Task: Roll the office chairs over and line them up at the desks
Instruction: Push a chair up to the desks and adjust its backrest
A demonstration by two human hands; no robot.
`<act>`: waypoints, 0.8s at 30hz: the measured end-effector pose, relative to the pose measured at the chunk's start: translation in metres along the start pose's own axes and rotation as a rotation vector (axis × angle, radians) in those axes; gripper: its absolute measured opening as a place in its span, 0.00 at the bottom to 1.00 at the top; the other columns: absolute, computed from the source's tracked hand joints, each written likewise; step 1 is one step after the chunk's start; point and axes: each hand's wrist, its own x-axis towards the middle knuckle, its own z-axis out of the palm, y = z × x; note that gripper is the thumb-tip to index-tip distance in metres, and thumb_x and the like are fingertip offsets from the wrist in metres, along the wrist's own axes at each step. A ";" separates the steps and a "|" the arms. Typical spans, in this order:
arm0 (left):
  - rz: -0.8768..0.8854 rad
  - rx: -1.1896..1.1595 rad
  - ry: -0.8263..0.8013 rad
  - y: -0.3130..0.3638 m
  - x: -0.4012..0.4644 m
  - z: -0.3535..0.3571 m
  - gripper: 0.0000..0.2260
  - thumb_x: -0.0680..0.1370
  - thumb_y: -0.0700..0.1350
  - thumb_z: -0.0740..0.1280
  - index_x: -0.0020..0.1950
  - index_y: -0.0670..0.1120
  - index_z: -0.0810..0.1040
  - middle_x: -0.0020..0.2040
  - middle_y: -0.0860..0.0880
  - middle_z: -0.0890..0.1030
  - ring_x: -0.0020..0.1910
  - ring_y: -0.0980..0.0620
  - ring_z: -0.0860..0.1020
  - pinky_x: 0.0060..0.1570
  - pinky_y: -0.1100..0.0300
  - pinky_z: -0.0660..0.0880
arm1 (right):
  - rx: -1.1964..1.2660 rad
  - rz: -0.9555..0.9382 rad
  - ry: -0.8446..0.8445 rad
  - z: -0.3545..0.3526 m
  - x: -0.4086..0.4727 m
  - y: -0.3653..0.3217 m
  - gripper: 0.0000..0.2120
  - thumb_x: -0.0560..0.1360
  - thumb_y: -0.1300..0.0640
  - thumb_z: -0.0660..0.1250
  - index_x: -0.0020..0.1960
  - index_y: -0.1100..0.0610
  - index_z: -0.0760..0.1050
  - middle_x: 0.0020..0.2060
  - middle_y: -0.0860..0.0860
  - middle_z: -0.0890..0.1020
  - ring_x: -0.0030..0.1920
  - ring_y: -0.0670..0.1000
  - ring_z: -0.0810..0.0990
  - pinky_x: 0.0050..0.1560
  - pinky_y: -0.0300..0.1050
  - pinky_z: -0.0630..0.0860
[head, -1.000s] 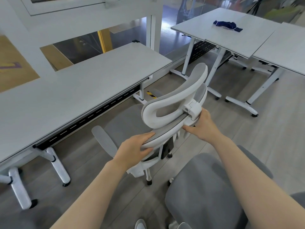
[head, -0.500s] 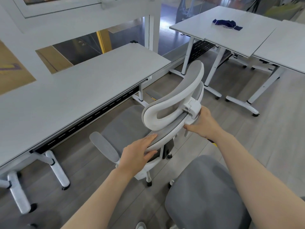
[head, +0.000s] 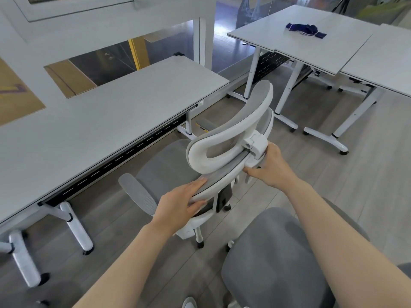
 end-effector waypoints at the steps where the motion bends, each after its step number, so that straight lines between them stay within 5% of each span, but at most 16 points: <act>1: 0.002 0.005 0.000 0.000 0.000 0.000 0.24 0.80 0.56 0.64 0.75 0.62 0.63 0.72 0.64 0.70 0.69 0.59 0.70 0.62 0.57 0.72 | -0.003 0.006 0.001 0.000 0.000 0.001 0.42 0.55 0.31 0.78 0.63 0.46 0.67 0.57 0.46 0.76 0.54 0.47 0.79 0.52 0.50 0.82; 6: 0.006 0.029 -0.004 -0.001 -0.001 0.000 0.24 0.80 0.56 0.63 0.76 0.61 0.62 0.72 0.63 0.70 0.69 0.58 0.69 0.61 0.56 0.71 | -0.024 0.012 0.005 0.001 -0.001 0.000 0.43 0.55 0.29 0.76 0.63 0.45 0.68 0.58 0.47 0.76 0.56 0.46 0.79 0.56 0.50 0.80; 11: 0.053 0.066 0.019 0.000 -0.002 -0.003 0.24 0.79 0.51 0.66 0.74 0.51 0.67 0.70 0.54 0.74 0.67 0.51 0.72 0.65 0.54 0.71 | -0.052 -0.009 -0.043 -0.003 -0.009 0.001 0.49 0.58 0.25 0.72 0.72 0.44 0.61 0.68 0.44 0.70 0.68 0.46 0.71 0.68 0.53 0.72; 15: 0.070 0.135 0.108 0.004 -0.014 0.003 0.24 0.78 0.49 0.67 0.74 0.47 0.67 0.71 0.50 0.72 0.69 0.49 0.71 0.68 0.51 0.69 | -0.093 -0.013 -0.029 -0.018 -0.055 -0.018 0.48 0.69 0.32 0.70 0.79 0.49 0.52 0.76 0.46 0.61 0.76 0.49 0.59 0.76 0.54 0.60; 18: 0.062 0.142 0.239 0.021 -0.034 0.013 0.25 0.78 0.48 0.67 0.74 0.47 0.66 0.73 0.49 0.68 0.72 0.48 0.67 0.71 0.49 0.64 | -0.179 0.065 -0.028 -0.031 -0.102 -0.016 0.45 0.77 0.41 0.66 0.80 0.56 0.43 0.80 0.50 0.49 0.79 0.50 0.47 0.77 0.46 0.48; 24: 0.204 0.181 0.228 0.069 -0.059 0.040 0.26 0.78 0.50 0.59 0.75 0.45 0.65 0.75 0.47 0.67 0.77 0.48 0.60 0.75 0.46 0.59 | -0.207 0.173 0.083 -0.070 -0.198 0.015 0.35 0.81 0.41 0.56 0.80 0.56 0.48 0.79 0.53 0.54 0.79 0.52 0.50 0.78 0.49 0.51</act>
